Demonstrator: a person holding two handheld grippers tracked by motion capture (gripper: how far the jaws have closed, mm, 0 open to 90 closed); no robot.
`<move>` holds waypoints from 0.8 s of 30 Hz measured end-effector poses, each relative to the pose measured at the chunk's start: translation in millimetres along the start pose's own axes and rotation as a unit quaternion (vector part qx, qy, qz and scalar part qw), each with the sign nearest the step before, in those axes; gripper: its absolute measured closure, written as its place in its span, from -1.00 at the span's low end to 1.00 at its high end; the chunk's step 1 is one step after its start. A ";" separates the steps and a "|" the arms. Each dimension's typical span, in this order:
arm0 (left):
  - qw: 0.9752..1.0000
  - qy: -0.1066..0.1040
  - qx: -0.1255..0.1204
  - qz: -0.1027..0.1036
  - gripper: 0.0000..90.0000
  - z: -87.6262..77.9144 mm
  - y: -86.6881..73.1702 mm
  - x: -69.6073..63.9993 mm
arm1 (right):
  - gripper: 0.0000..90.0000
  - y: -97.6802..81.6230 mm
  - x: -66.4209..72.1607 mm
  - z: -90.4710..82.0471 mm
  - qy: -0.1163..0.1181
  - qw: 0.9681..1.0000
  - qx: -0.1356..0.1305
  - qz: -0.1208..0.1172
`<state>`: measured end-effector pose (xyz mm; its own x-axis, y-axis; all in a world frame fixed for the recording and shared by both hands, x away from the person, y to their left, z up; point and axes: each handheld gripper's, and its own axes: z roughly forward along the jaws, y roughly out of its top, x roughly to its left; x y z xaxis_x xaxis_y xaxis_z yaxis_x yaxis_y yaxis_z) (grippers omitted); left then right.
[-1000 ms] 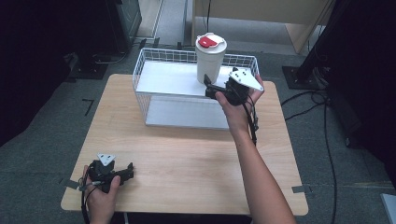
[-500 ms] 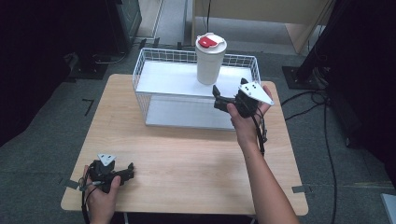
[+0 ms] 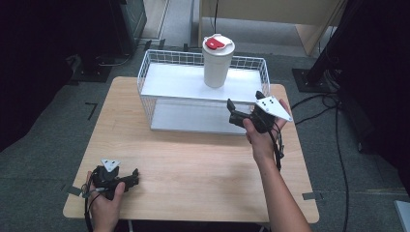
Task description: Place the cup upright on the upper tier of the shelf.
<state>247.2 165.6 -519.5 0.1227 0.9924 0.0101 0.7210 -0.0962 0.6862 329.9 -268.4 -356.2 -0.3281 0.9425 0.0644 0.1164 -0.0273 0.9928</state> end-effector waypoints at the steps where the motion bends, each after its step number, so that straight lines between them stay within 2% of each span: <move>1: 1.000 0.000 0.000 0.000 -1.00 0.0 0.0 0.0 | -1.00 -1.3 -0.8 -4.1 0.005 1.000 0.002 0.003; 15: 1.000 0.000 0.001 0.000 -1.00 -0.1 0.1 0.0 | -1.00 -14.1 -2.4 -32.8 0.011 1.000 0.002 -0.002; 24: 1.000 0.000 0.001 0.000 -1.00 -0.1 0.1 0.1 | -1.00 -30.4 -12.5 -47.3 -0.001 1.000 0.009 0.005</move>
<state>247.2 165.7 -519.4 0.1236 0.9923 0.0103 0.7221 -0.0971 0.6850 286.1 -295.1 -382.4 -0.3250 0.9428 0.0740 0.1367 -0.0306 0.9901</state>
